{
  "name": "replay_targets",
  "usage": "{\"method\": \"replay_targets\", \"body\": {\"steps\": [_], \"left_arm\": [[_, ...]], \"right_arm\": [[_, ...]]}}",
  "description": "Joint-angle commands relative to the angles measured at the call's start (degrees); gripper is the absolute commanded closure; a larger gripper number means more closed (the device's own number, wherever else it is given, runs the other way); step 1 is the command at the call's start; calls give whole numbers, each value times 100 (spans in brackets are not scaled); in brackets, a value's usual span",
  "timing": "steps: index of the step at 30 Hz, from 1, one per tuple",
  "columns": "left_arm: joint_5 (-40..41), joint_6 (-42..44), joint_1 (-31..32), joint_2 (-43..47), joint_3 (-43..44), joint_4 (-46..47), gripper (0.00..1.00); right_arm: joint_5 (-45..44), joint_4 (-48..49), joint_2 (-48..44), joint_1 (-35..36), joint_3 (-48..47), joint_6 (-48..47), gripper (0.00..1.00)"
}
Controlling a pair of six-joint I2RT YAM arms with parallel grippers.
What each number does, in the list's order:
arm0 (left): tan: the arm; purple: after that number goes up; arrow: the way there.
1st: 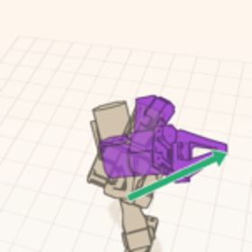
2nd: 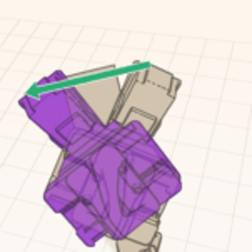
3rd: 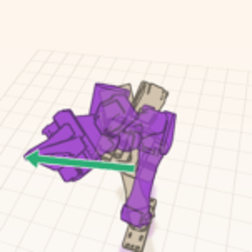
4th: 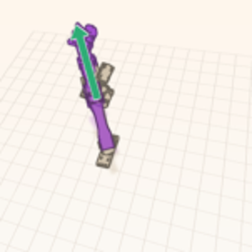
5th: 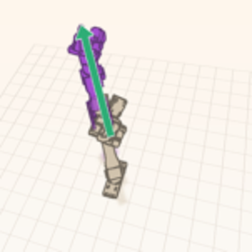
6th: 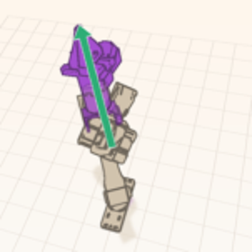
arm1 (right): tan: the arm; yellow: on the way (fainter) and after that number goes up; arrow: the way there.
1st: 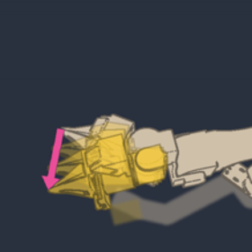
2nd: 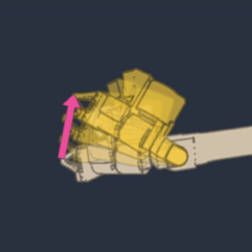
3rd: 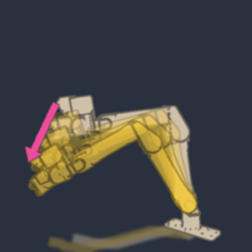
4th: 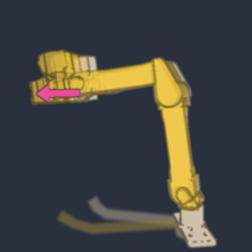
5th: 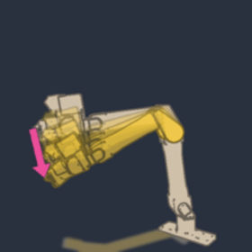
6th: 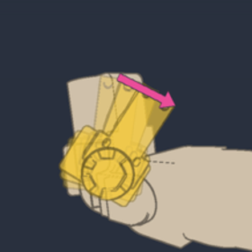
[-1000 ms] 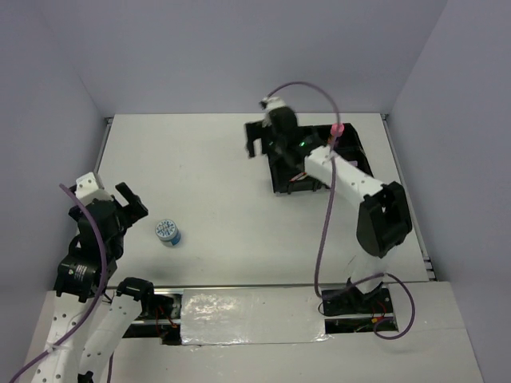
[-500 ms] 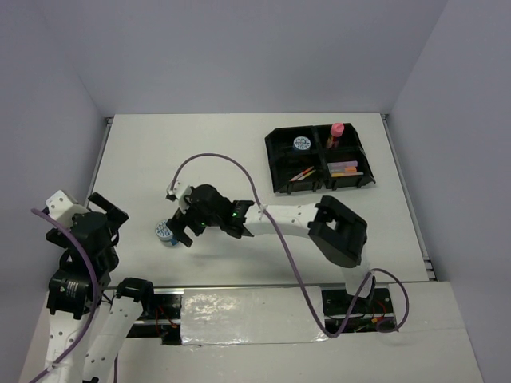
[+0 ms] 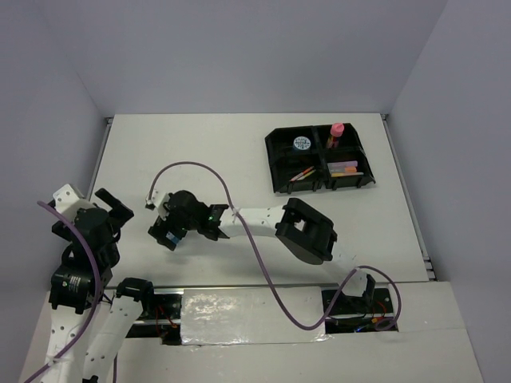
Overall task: Sort the stationery into containers
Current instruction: Pick up the stationery from the center of the board.
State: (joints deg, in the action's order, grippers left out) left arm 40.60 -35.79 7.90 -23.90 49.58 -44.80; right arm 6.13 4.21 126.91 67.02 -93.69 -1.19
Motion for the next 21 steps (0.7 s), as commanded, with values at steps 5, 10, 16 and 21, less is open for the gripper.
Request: {"method": "replay_targets", "body": {"steps": [5,10,16,21], "left_arm": [[-157,213,-34,-18,-19,314,1],[-324,335,-25,-62,-36,427,1],[-1194,793,-34,-439,7,858,1],[-1809,1055,-279,-967,60,1254,1]], "right_arm": [[-313,54,343,92,-229,-48,37],[-393,746,-155,92,420,22,74],[-1605,1671,-1668,-232,1677,101,100],[-2307,794,-2564,-1381,1740,444,100]]}}
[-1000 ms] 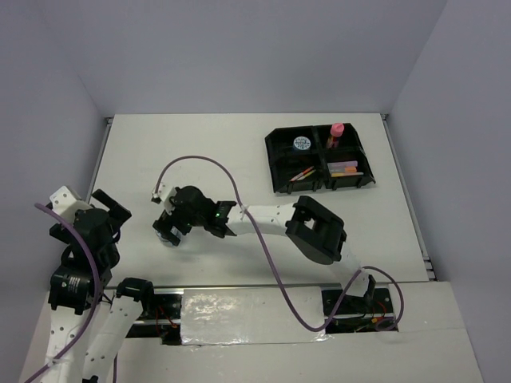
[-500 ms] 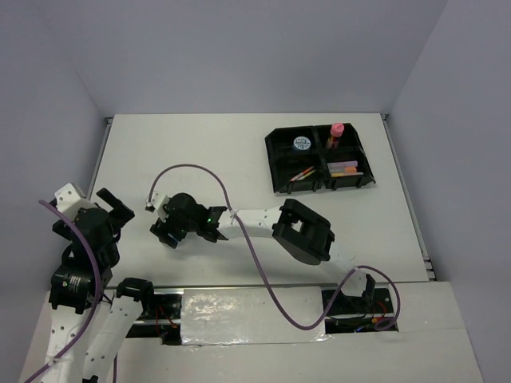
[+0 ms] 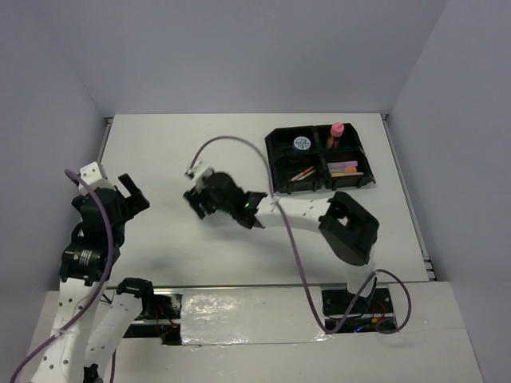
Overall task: Sort the stationery into containers
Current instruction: Pick up the stationery from the center of the board, then place the stationery in the storage box.
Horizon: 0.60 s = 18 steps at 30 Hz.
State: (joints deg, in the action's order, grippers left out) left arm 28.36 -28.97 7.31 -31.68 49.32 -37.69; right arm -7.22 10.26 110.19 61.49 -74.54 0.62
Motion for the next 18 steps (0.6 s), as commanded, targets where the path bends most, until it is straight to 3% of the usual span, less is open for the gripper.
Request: {"method": "replay_targets", "body": {"steps": [1,5,10,14,18], "left_arm": [[-716,436,-326,-250,60,587,1],[-1420,524,-924,-268,-159,816,1],[-1640,524,-924,-260,-212,790,1],[-1772,515,-907,-242,-256,799,1],[-1904,533,-863,-312,-248,816,1]], "right_arm": [[-1078,-257,-964,-1058,-227,498,100],[-1307,-771,-1018,-2114,-587,693,100],[-1273,-1587,-491,-3098,-1570,887,100],[-1378,-2036,-112,-3468,-2055,948,100],[-1115,-1870,116,-3653,-2204,896,100]]}}
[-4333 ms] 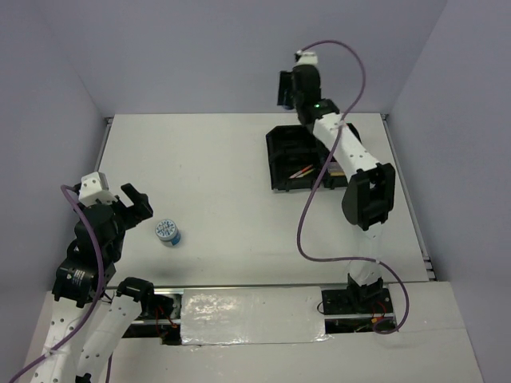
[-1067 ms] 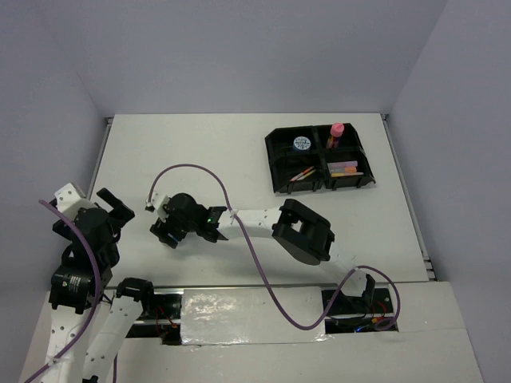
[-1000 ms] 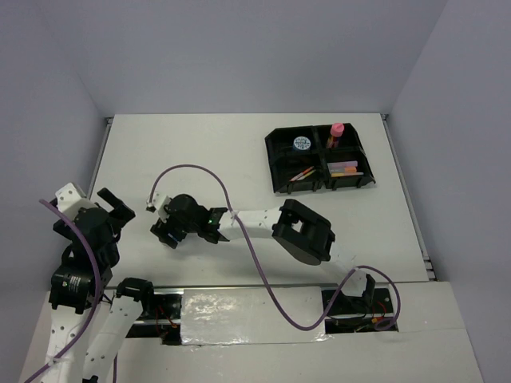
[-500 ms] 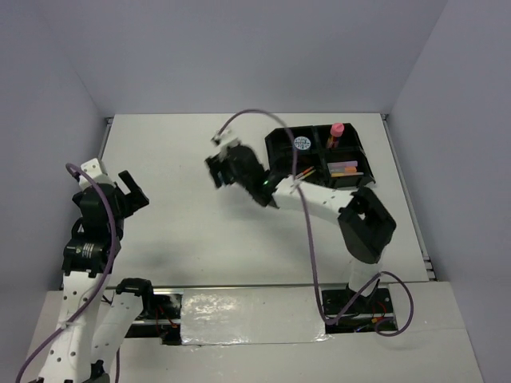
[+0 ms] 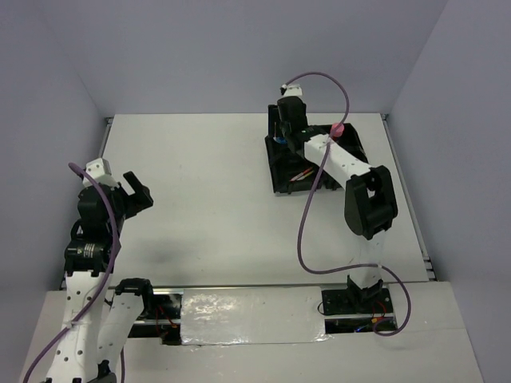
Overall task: Sort the stationery into containers
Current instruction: Place the stationery in the storage box.
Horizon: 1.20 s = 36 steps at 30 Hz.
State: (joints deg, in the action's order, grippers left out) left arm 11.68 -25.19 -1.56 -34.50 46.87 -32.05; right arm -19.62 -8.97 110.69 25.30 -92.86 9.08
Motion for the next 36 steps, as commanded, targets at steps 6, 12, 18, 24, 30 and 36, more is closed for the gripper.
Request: {"method": "replay_targets", "body": {"steps": [6,12,18,24,30,36], "left_arm": [[-228,155,42,-22,-3,235,1],[-237,155,60,-109,6,208,1],[-280,164,86,-109,15,226,1],[-351,172,86,-136,15,235,1],[-412,172,104,-145,6,243,1],[-430,181,104,-162,-3,252,1]], "right_arm": [[221,-113,769,-148,-1005,137,100],[257,-386,1559,-209,-1743,278,100],[204,-351,1780,-280,-1912,331,100],[309,-395,1816,-359,-1999,270,100],[134,1,1525,-359,-1489,85,100],[125,-245,1736,-421,-1780,-20,99]]}}
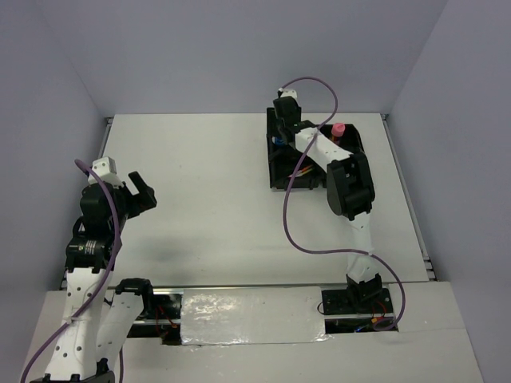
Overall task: Sort the stationery into containers
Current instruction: Place the stationery in the storage box.
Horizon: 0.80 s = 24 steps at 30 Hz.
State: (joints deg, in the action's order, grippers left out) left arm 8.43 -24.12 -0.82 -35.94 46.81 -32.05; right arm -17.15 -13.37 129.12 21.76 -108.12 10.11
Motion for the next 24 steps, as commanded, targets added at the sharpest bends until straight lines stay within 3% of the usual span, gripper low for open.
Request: {"method": "replay_targets", "body": {"steps": [1,12,14,16,17,18,19,21,22,24], "left_arm": [[-113,74,29,-18,-5,261,1],[-175,83,29,-36,-14,279,1],[-183,83,38,-44,-5,287,1],[-192,92,29,-44,-14,287,1],[-210,92,38,-44,-14,279,1],[-210,92,38,-53,-14,287,1],[-218,92,38,-62,-14,296,1],[-227,100,38,-79,-14,305,1],[-236,100,38,-79,-14,305,1],[-245,100,38,-88,-14,305,1]], "right_arm": [[-105,211,-106,-66,-236,-132,97],[18,423,-370,-181,221,-114,92],[36,405,-352,-181,212,-114,76],[106,457,-396,-181,273,-123,69],[124,466,-431,-181,291,-123,60],[193,510,-466,-181,352,-123,50],[229,536,-562,-181,379,-114,33],[273,511,-660,-172,370,-97,21],[325,493,-764,-181,353,-97,1],[335,475,-949,-181,361,-114,0]]}}
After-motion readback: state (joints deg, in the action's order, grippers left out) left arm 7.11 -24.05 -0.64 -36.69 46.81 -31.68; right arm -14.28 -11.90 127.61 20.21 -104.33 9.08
